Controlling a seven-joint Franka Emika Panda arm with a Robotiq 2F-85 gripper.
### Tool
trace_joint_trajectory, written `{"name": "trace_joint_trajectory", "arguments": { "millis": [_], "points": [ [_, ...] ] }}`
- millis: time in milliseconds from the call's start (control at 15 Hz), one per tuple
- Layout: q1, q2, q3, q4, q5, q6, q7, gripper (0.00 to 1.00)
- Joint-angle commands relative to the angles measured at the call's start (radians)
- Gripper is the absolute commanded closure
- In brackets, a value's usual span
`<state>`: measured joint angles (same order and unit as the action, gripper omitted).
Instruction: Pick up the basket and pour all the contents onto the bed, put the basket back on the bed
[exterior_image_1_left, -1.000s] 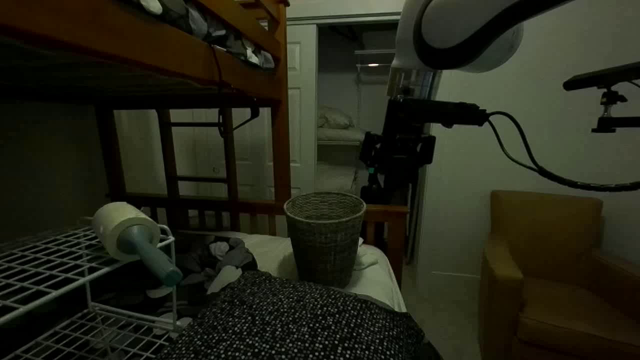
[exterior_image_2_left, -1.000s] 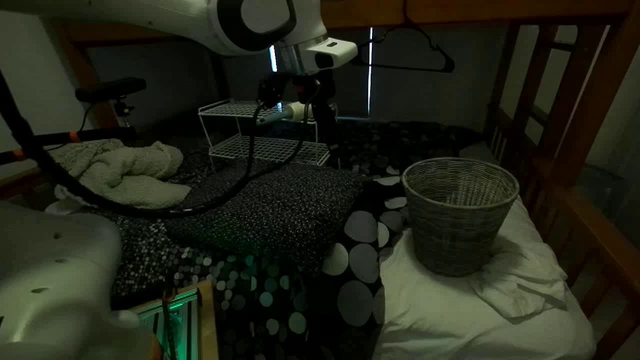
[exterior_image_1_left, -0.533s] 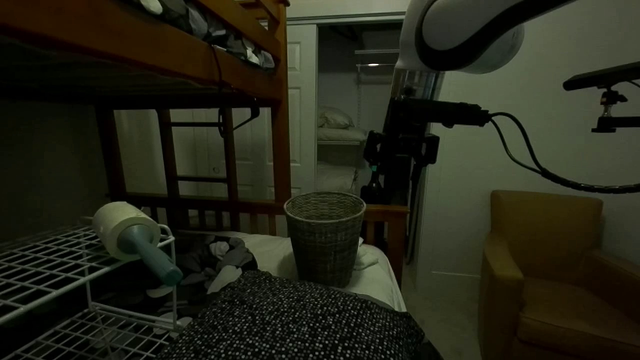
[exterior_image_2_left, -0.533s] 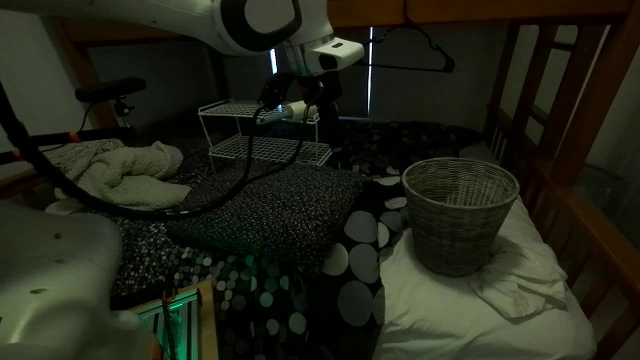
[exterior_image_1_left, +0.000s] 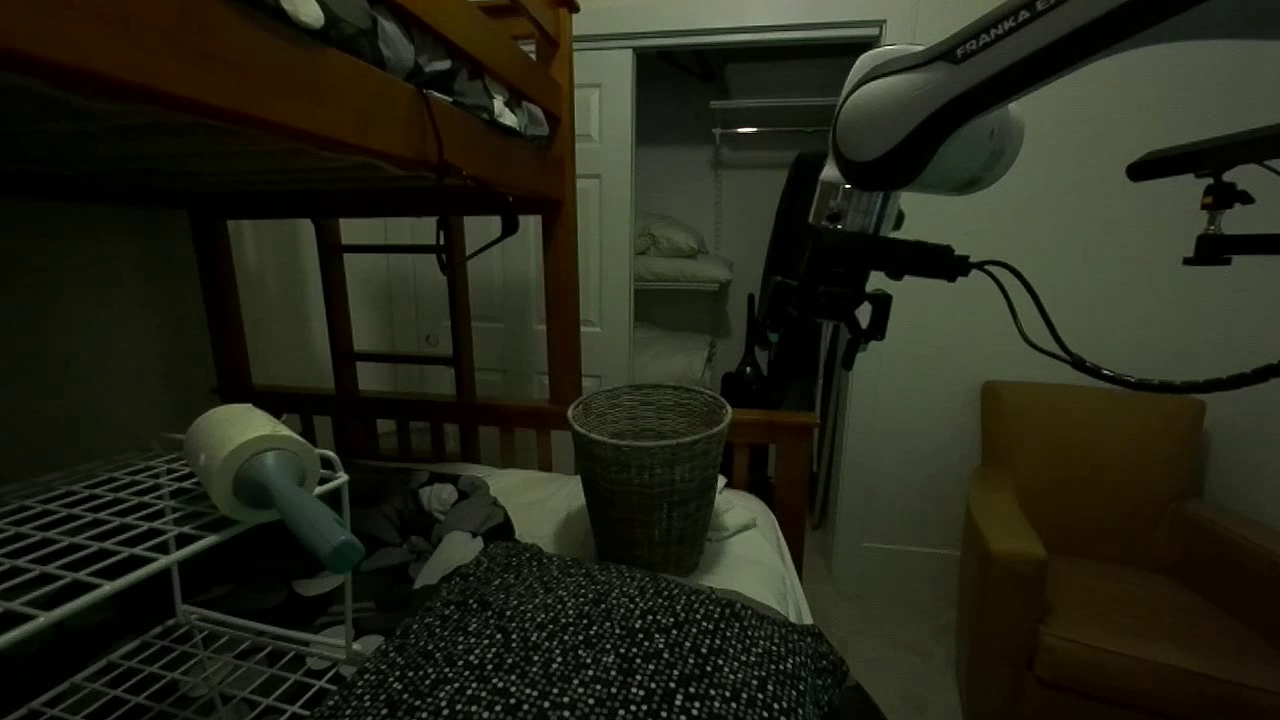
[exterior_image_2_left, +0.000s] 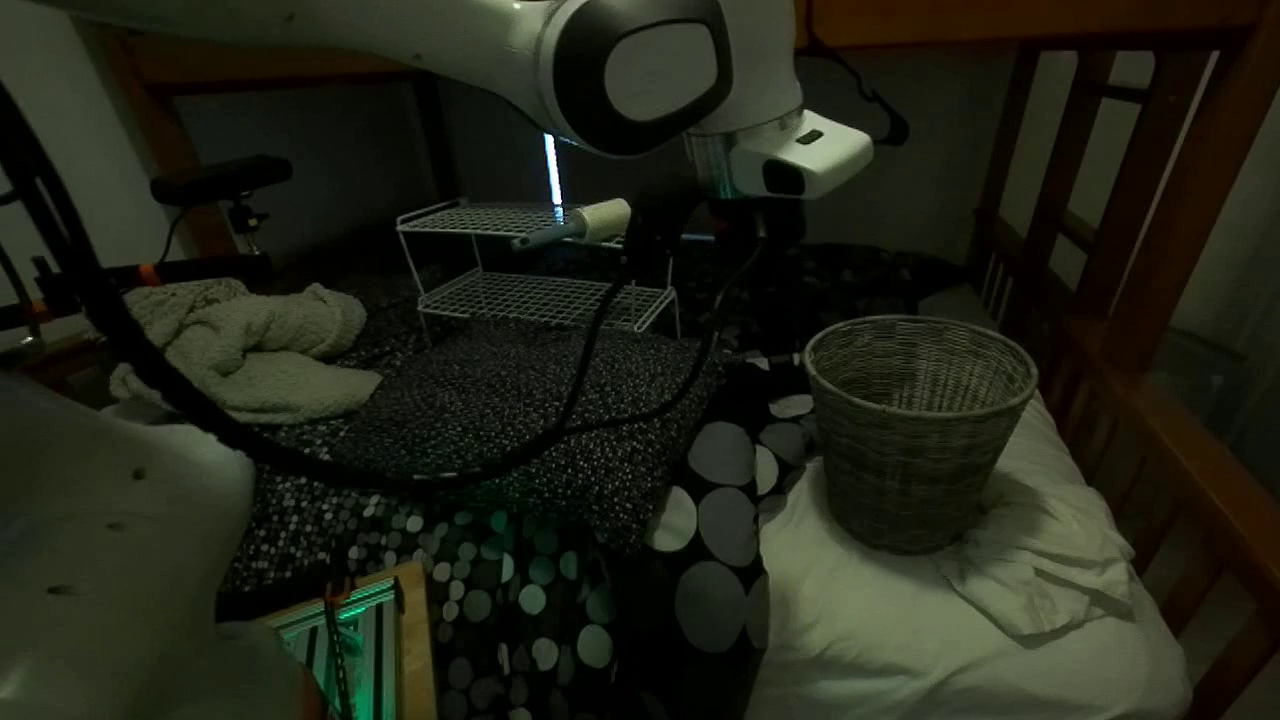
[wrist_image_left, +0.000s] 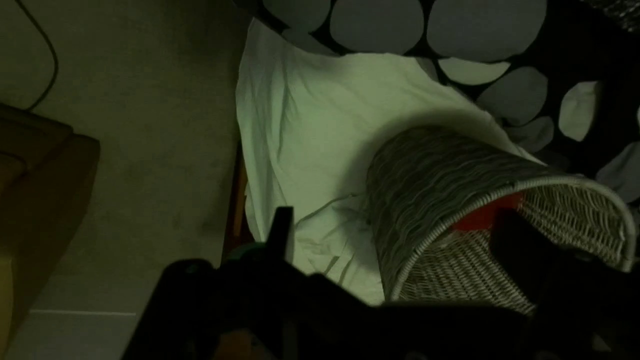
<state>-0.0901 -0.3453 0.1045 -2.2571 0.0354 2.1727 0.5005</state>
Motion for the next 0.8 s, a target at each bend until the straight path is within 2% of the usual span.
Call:
{"name": "trace_joint_trajectory", "arguments": {
  "millis": [0, 200, 467, 533, 733],
  "points": [
    [0.006, 0.124, -0.021, 0.160, -0.015, -0.013, -0.034, 0.00],
    [0.009, 0.253, -0.036, 0.326, -0.011, -0.066, -0.038, 0.00],
    [0.010, 0.446, -0.088, 0.561, 0.086, -0.223, -0.063, 0.00],
    [0.026, 0.351, -0.081, 0.438, 0.034, -0.134, -0.033, 0.00],
    [0.026, 0.444, -0.103, 0.539, 0.070, -0.182, -0.055, 0.00]
  ]
}}
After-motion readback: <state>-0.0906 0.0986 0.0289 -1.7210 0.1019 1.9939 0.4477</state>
